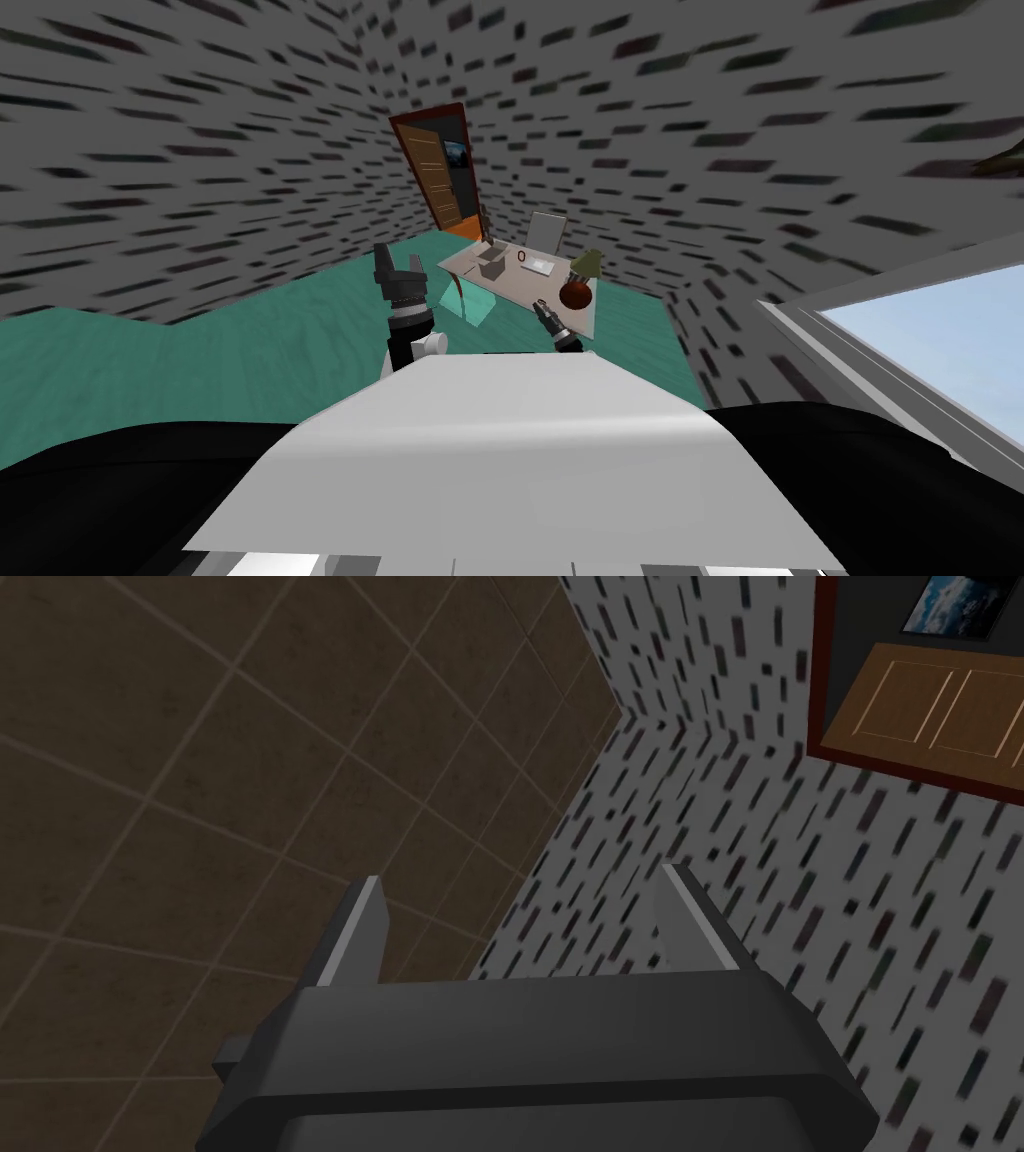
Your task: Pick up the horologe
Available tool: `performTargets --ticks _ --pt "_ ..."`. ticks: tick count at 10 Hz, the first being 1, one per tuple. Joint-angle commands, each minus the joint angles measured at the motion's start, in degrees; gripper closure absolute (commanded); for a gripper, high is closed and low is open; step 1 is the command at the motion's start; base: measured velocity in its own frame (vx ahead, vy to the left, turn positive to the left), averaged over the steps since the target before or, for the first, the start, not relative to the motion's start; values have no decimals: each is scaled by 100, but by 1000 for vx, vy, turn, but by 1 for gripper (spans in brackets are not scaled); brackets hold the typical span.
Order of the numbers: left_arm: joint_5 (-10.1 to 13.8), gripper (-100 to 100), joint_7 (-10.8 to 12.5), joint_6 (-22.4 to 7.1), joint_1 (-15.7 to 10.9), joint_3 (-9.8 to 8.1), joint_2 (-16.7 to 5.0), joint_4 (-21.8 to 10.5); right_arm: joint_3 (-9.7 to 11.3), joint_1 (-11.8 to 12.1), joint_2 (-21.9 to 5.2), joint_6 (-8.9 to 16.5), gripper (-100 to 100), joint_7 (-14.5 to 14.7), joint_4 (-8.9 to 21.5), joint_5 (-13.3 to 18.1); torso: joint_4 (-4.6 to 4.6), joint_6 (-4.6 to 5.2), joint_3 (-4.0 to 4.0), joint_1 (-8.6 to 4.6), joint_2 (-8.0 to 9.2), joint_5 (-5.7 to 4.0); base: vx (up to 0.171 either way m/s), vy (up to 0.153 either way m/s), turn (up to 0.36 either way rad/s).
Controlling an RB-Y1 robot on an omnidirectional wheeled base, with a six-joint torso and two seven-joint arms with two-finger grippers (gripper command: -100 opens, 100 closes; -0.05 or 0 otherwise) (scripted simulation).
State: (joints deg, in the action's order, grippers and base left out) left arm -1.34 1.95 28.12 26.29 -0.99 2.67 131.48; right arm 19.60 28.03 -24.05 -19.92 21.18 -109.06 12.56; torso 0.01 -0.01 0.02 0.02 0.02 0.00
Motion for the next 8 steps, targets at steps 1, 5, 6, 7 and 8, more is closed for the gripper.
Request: performTargets --ticks 1,5,6,7,8 --pt "0 0 0 0 0 0 0 0 45 -112 -132 59 -100 60 286 9 0 0 0 0 0 0 1 7 63" --pt "0 0 0 0 1 -1 0 0 351 -159 -503 185 -100 442 876 158 -2 3 -5 -1 -9 0 14 11 96" --pt "0 0 0 0 1 0 0 0 351 -159 -503 185 -100 442 1005 158 -2 1 -7 1 -12 1 22 14 95" --pt "0 0 0 0 1 -1 0 0 502 -188 -684 247 -100 642 1187 228 -2 3 -7 0 -13 1 30 21 194" --pt "0 0 0 0 1 0 0 0 502 -188 -684 247 -100 642 1255 228 -3 1 -8 2 -15 1 34 11 100"
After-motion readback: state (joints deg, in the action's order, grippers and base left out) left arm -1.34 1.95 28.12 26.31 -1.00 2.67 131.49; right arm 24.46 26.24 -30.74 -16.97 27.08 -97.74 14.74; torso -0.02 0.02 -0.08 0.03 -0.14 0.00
